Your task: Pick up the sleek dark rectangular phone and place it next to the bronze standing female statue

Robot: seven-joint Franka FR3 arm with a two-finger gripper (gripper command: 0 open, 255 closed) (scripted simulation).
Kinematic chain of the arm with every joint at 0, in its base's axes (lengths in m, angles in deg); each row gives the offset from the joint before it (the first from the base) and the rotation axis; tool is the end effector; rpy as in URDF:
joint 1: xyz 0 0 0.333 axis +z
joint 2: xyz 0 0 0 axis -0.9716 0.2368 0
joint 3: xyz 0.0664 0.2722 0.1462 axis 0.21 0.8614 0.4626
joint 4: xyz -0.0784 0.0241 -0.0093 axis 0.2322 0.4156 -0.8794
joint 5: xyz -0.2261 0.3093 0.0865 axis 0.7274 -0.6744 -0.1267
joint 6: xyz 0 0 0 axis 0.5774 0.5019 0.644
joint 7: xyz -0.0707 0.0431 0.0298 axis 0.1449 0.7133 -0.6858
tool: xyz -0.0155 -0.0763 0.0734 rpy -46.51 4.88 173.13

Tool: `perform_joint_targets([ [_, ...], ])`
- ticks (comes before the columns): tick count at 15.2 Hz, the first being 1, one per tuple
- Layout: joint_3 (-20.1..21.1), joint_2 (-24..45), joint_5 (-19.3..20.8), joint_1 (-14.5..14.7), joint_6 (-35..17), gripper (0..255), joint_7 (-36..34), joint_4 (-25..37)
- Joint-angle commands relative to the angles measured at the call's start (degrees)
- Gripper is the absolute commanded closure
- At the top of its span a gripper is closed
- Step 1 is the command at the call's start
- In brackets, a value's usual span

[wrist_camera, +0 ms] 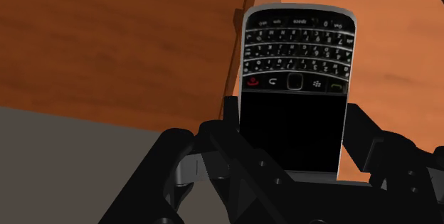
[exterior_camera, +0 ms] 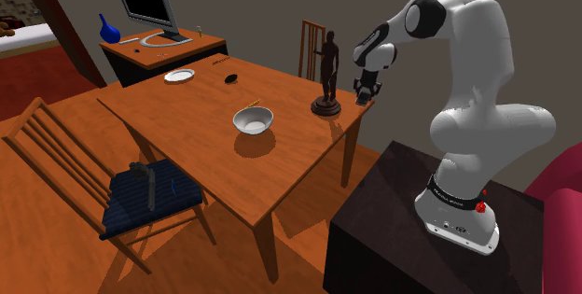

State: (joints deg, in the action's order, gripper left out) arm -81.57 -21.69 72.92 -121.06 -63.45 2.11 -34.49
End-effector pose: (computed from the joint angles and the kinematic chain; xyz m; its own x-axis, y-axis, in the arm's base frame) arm 0.4942 -0.4722 0.1929 0.1864 -0.9821 -0.0273 -0.9811 -0.1847 -0.0573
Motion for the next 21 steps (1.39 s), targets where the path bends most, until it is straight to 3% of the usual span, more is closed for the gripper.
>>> perform_joint_targets([
  [1, 0.02, 0.95, -0.05, -0.11, -1.02, 255, 0.21, -0.05],
  [13, 0.06, 3.2, -0.1, -0.12, -2.71, 255, 0.34, 0.51],
  [14, 0.06, 3.17, -0.1, -0.09, -2.72, 0, 0.32, 0.47],
  [19, 0.06, 3.2, -0.1, -0.12, -2.71, 0, 0.34, 0.51],
  [21, -0.01, 0.26, -0.05, -0.23, -0.5, 0, 0.31, -0.22],
])
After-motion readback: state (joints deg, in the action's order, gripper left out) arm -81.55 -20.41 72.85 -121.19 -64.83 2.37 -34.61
